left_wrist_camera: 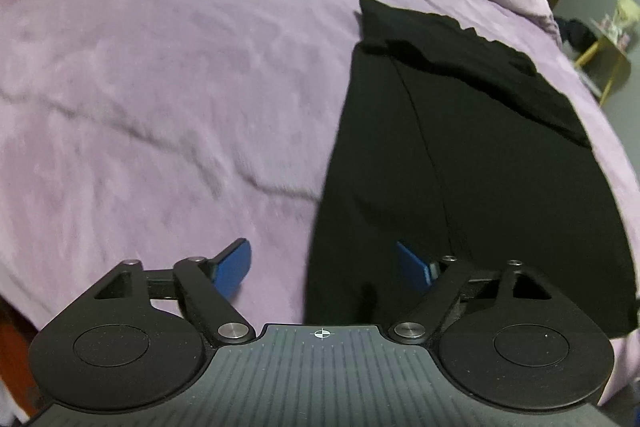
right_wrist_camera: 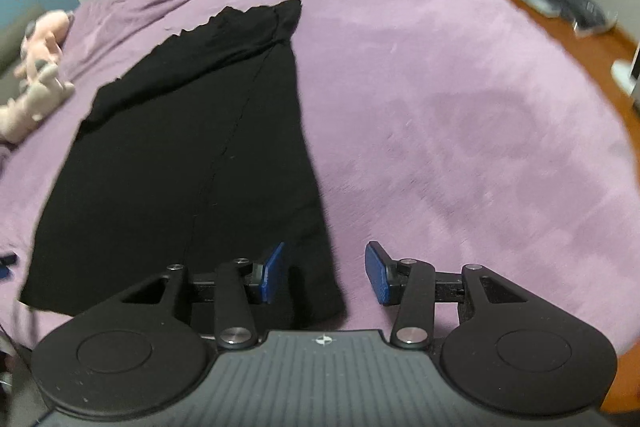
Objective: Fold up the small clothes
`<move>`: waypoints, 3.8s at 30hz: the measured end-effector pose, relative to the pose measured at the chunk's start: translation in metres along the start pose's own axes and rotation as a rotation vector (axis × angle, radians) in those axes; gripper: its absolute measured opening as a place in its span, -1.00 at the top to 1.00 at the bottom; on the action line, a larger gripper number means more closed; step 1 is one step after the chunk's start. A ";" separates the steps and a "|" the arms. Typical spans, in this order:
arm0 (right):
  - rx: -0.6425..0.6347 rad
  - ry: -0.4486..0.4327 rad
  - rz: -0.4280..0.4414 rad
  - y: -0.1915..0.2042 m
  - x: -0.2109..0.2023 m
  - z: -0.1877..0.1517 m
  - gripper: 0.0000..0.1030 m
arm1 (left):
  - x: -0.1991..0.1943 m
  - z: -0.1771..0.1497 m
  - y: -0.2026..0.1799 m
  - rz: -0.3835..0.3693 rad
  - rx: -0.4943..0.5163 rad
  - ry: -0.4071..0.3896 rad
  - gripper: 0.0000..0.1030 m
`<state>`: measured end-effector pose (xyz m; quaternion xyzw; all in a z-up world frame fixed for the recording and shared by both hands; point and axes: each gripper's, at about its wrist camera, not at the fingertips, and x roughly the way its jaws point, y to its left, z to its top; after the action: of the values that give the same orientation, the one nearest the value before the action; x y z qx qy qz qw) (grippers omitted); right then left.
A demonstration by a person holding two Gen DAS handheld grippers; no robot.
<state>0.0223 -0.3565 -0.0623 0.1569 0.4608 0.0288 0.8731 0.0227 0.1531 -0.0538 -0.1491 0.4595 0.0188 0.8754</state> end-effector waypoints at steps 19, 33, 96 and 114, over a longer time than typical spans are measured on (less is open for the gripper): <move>-0.136 -0.004 0.011 0.018 0.002 -0.013 0.85 | 0.015 -0.016 0.003 -0.079 0.005 0.093 0.58; 0.016 0.049 0.104 -0.006 0.008 -0.004 0.57 | 0.025 -0.009 0.007 -0.175 -0.053 0.128 0.50; 0.200 -0.243 0.210 0.002 0.102 0.162 -0.03 | 0.118 0.155 0.018 -0.329 -0.447 -0.041 0.36; -0.303 -0.208 -0.031 0.072 0.130 0.153 0.90 | 0.128 0.143 -0.041 -0.230 0.157 -0.079 -0.41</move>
<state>0.2282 -0.3003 -0.0632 0.0185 0.3608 0.0679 0.9300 0.2177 0.1410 -0.0710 -0.1311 0.4045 -0.1117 0.8982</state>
